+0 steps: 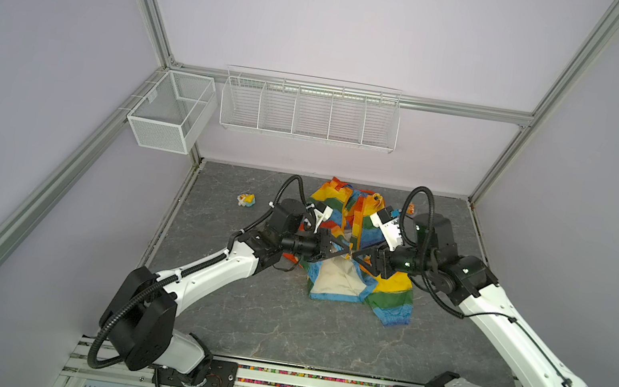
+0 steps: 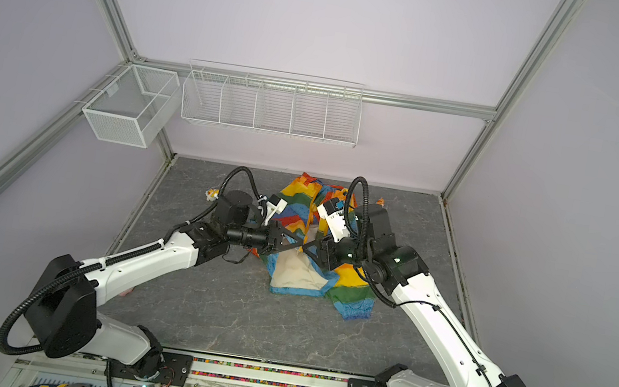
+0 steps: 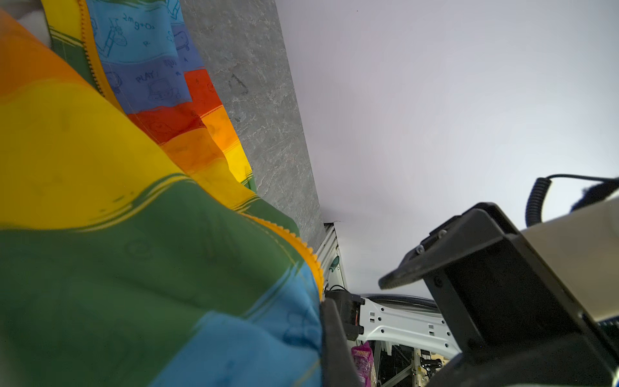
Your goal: Zip up the jacket
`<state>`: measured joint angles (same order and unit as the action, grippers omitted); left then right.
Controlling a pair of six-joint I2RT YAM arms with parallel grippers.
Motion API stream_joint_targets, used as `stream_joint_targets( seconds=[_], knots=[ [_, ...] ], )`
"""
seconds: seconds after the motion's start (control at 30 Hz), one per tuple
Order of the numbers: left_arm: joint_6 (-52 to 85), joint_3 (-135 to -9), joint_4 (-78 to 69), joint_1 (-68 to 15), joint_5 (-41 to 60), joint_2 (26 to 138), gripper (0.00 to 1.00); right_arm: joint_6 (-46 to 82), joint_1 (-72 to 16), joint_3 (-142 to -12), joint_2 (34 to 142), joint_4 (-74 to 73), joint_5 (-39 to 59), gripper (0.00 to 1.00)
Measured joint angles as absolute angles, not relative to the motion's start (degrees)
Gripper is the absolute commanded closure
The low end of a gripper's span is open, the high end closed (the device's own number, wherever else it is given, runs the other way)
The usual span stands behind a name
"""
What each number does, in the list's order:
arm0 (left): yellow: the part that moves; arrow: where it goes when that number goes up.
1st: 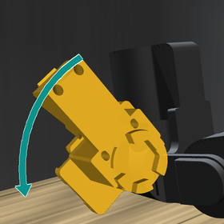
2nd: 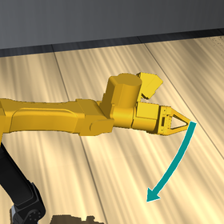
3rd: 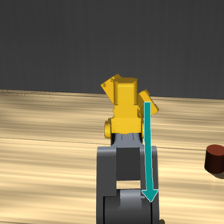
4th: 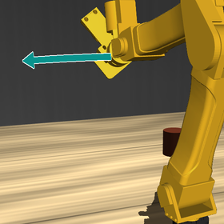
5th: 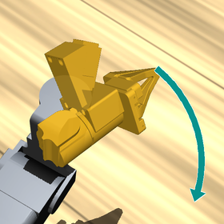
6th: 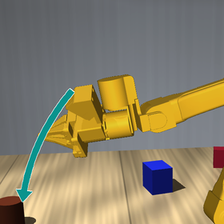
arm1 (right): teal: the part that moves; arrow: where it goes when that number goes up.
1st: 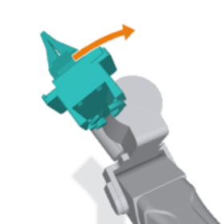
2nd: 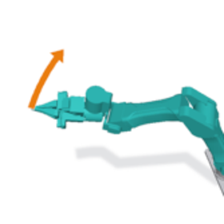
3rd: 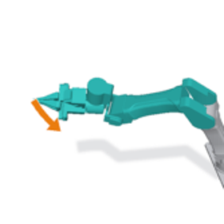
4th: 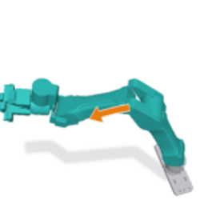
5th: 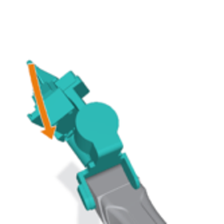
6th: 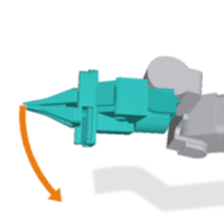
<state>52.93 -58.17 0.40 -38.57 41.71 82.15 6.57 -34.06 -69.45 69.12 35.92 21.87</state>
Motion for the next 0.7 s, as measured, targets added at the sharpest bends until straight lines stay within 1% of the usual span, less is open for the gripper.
stream_joint_targets(
  seconds=[0.13, 0.43, 0.6, 0.7],
  knots=[
    [52.90, -59.59, 3.22, -38.52, 42.46, 82.15, 1.00, 4.95, -36.32, -70.67, 70.15, 38.61, 17.93, 0.51],
    [52.71, -60.23, 6.07, -38.46, 43.68, 82.00, 1.00, 3.60, -39.42, -71.68, 72.77, 39.66, 14.50, 0.54],
    [52.66, -60.23, 6.44, -38.46, 44.01, 81.93, 1.00, 3.36, -39.53, -71.68, 74.15, 39.62, 14.15, 0.57],
    [52.66, -60.23, 6.48, -38.46, 44.01, 81.82, 1.00, 3.20, -39.55, -71.68, 74.65, 39.62, 14.17, 0.62]
  ],
)
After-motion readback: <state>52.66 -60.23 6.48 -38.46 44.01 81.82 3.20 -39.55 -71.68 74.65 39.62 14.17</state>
